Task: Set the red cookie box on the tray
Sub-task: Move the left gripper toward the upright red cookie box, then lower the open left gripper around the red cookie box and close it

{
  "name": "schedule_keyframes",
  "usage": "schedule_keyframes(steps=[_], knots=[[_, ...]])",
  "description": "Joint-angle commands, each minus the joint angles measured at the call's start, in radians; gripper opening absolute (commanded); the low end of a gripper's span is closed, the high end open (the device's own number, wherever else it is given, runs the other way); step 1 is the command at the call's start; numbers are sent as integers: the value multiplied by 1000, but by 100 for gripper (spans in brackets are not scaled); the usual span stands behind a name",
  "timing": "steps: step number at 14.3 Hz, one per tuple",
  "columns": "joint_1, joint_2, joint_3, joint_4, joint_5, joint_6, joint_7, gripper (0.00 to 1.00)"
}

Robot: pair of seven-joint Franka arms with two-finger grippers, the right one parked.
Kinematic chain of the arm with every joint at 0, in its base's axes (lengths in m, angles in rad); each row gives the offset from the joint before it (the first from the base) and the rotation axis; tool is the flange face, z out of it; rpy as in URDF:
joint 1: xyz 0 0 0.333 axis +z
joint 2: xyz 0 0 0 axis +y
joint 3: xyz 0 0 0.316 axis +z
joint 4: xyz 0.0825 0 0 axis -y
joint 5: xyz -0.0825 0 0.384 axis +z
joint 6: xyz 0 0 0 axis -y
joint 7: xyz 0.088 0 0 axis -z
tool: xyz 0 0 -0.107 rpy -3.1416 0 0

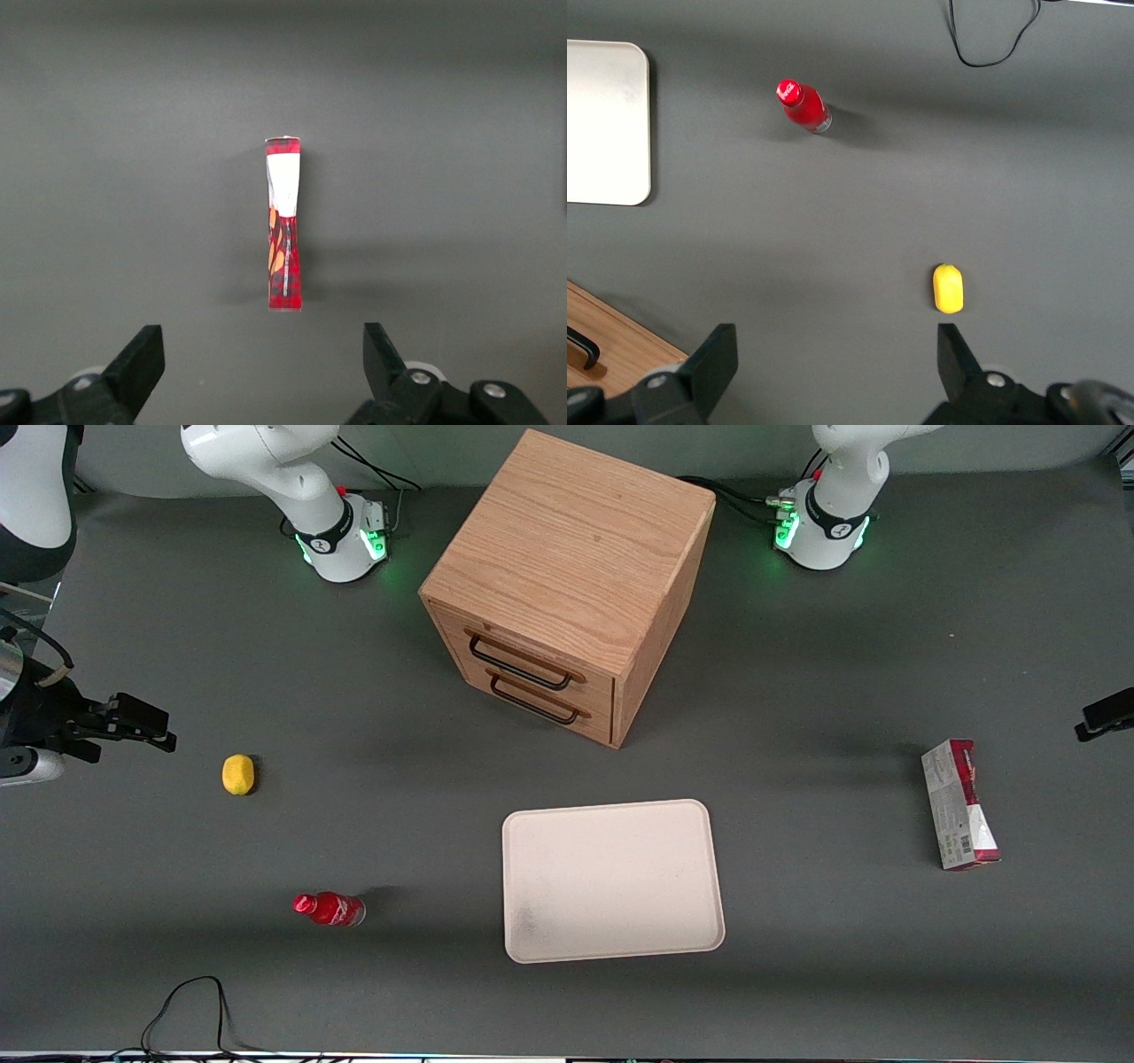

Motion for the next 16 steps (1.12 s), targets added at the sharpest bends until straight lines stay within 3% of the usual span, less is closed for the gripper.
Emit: schedule_keyframes(steps=[1,9,16], knots=[[-10,22,5,-112,-3,126,0,100],[-11,185,5,-247,-2,448,1,100],[-11,328,5,-258,-3,671,0,100]])
